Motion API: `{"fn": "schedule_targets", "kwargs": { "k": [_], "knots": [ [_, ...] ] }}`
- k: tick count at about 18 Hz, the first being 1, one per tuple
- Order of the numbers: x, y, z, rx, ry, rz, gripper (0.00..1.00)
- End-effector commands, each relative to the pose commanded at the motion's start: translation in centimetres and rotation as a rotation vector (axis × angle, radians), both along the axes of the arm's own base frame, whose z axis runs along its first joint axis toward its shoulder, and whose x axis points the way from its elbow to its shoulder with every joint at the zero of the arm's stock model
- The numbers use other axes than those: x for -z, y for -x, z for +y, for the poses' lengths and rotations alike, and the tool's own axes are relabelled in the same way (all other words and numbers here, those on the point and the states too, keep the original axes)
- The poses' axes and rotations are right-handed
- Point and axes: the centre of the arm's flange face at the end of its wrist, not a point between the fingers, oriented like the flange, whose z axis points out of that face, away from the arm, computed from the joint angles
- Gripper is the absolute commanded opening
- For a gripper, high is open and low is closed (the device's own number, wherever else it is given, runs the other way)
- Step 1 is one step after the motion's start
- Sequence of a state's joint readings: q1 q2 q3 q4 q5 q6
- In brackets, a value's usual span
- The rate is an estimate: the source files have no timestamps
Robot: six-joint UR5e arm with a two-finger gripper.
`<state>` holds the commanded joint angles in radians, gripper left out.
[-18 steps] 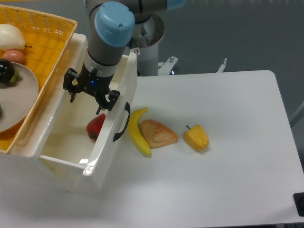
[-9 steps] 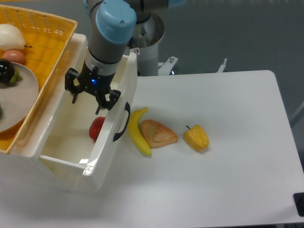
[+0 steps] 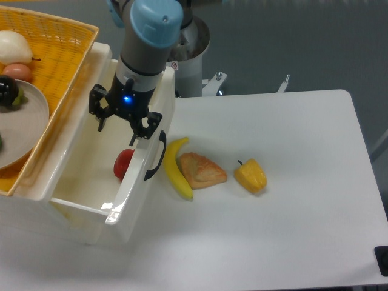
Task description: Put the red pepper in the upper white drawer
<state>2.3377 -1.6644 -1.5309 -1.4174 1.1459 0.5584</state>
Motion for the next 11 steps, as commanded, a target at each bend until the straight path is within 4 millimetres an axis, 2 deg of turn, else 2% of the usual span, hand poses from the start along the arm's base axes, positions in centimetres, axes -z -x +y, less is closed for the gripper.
{"fn": "schedule_targets", "kwargs": {
  "k": [3,4,5,11],
  "knots": [
    [-0.5,0.9,-0.5,0.011,-0.014,0.02,0.81],
    [-0.9,1.2,-1.0,0.008,-0.021,0.029,0.95],
    [-1.0,1.5,-1.3,0.004,-0.015,0.04,1.0],
    [-0.8,1.9,-1.4,0.019,0.019,0.087,1.0]
  ]
}}
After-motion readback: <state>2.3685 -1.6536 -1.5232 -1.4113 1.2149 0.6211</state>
